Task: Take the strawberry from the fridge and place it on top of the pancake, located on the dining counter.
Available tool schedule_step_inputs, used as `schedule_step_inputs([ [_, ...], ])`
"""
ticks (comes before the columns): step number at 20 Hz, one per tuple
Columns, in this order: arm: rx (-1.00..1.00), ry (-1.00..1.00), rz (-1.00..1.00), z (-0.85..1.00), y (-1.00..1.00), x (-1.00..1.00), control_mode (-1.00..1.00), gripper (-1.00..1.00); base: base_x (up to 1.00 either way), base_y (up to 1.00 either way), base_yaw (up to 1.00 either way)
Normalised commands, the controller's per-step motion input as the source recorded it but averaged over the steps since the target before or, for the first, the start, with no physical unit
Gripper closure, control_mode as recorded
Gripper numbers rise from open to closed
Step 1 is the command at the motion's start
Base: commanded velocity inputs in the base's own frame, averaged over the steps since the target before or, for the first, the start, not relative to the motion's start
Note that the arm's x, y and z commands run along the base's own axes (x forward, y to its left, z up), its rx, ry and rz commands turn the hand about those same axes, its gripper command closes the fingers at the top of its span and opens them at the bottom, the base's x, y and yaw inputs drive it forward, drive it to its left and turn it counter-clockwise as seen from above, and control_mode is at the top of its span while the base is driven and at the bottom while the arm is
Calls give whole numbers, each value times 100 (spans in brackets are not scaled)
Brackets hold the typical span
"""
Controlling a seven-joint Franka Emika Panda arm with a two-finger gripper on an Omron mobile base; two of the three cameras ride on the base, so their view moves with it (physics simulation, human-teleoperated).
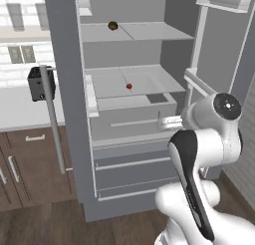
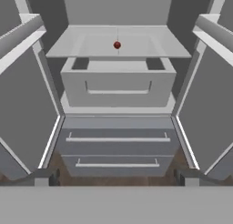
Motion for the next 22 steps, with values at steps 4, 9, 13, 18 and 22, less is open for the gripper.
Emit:
schedule_step_inputs([
  [4,0,0,0,0,-19,-12,-100,-100,0,0,0],
  [9,0,0,0,0,0,0,-100,-100,0,0,0],
  [13,0,0,0,0,0,0,-100,-100,0,0,0],
  [18,0,0,0,0,0,4,100,-100,23,-10,3],
  [22,0,0,0,0,0,0,100,-100,74,-1,5],
])
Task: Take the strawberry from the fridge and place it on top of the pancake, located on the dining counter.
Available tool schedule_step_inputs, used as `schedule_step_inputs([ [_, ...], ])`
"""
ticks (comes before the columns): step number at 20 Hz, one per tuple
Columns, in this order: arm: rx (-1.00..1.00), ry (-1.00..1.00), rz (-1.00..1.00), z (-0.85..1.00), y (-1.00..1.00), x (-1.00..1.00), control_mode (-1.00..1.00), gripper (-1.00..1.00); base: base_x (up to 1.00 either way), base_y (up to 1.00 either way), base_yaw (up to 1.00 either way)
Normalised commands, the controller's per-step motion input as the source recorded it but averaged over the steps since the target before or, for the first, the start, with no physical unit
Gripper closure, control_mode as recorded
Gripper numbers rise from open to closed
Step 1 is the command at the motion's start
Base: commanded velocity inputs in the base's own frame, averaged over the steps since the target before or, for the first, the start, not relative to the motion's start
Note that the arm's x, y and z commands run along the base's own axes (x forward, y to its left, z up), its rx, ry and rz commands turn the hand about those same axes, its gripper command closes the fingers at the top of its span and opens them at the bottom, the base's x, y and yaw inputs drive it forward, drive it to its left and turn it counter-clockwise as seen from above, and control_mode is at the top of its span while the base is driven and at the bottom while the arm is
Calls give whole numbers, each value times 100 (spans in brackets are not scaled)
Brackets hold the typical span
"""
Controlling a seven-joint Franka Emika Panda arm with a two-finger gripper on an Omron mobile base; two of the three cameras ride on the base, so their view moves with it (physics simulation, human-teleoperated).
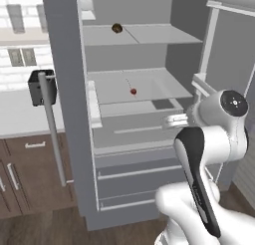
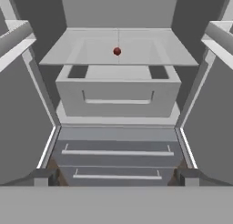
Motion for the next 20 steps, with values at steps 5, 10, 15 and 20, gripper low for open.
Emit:
schedule_step_inputs([
  [5,0,0,0,0,0,0,100,-100,73,1,3],
  [10,0,0,0,0,0,0,100,-100,64,7,0],
  [15,0,0,0,0,0,0,100,-100,68,14,0],
  [20,0,0,0,0,0,0,100,-100,72,25,0],
])
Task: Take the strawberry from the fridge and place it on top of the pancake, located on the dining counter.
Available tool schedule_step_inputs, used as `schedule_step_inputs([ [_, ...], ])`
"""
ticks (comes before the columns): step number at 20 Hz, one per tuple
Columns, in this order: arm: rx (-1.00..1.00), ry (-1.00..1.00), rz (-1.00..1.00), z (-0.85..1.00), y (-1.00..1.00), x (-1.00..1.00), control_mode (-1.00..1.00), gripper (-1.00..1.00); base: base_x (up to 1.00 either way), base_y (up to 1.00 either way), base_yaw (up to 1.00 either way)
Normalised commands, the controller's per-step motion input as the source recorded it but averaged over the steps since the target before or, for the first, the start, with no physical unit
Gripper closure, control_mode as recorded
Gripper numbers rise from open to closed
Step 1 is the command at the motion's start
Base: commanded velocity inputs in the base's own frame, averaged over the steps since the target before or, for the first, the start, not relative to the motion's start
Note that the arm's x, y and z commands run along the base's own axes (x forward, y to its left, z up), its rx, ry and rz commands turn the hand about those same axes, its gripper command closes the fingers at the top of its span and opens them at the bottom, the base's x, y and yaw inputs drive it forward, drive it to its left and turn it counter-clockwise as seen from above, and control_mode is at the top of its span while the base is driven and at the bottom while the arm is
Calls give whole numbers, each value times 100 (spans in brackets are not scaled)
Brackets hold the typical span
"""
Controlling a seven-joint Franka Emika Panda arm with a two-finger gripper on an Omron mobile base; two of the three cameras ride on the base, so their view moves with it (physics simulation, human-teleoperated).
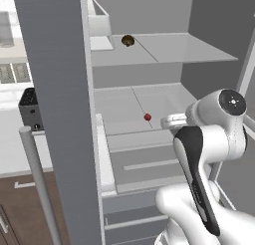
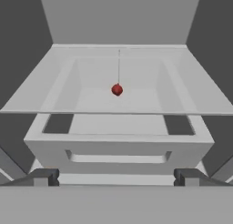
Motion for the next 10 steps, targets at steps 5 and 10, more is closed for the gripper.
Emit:
schedule_step_inputs([
  [5,0,0,0,0,0,0,-100,-100,33,6,0],
  [10,0,0,0,0,2,31,-100,-100,0,0,0],
])
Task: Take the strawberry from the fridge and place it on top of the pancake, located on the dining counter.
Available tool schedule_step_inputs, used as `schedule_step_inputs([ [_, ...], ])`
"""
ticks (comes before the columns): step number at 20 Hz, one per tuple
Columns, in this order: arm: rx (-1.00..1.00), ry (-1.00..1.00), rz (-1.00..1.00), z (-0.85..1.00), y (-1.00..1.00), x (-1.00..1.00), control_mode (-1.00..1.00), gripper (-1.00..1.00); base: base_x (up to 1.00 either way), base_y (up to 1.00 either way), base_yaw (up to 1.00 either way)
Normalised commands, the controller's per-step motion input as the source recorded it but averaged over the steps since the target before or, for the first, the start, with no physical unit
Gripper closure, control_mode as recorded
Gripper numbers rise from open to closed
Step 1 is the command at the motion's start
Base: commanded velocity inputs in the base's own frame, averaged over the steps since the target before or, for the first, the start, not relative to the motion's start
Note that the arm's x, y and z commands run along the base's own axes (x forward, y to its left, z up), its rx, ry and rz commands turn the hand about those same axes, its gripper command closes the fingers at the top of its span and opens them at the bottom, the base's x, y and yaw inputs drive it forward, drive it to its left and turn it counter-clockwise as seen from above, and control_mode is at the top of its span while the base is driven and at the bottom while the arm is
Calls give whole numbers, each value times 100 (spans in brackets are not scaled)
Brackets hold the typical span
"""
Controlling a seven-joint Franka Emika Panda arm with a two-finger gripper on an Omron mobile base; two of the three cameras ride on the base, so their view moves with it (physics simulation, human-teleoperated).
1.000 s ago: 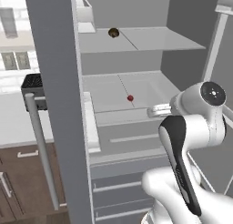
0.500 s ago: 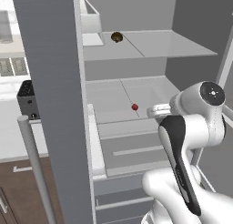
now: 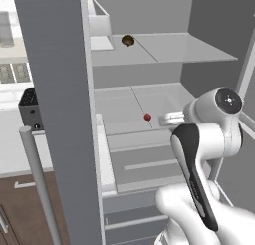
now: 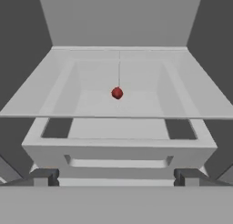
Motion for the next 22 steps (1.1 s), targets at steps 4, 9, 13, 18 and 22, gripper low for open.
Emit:
schedule_step_inputs([
  [4,0,-2,4,-3,0,13,-100,-100,0,0,0],
  [9,0,0,0,-8,2,20,-100,-100,0,0,0],
  [13,-1,0,0,-14,21,53,-100,-100,0,0,0],
  [18,-2,0,0,-14,18,58,-100,-100,0,0,0],
  [22,0,0,0,-18,0,56,-100,-100,0,0,0],
])
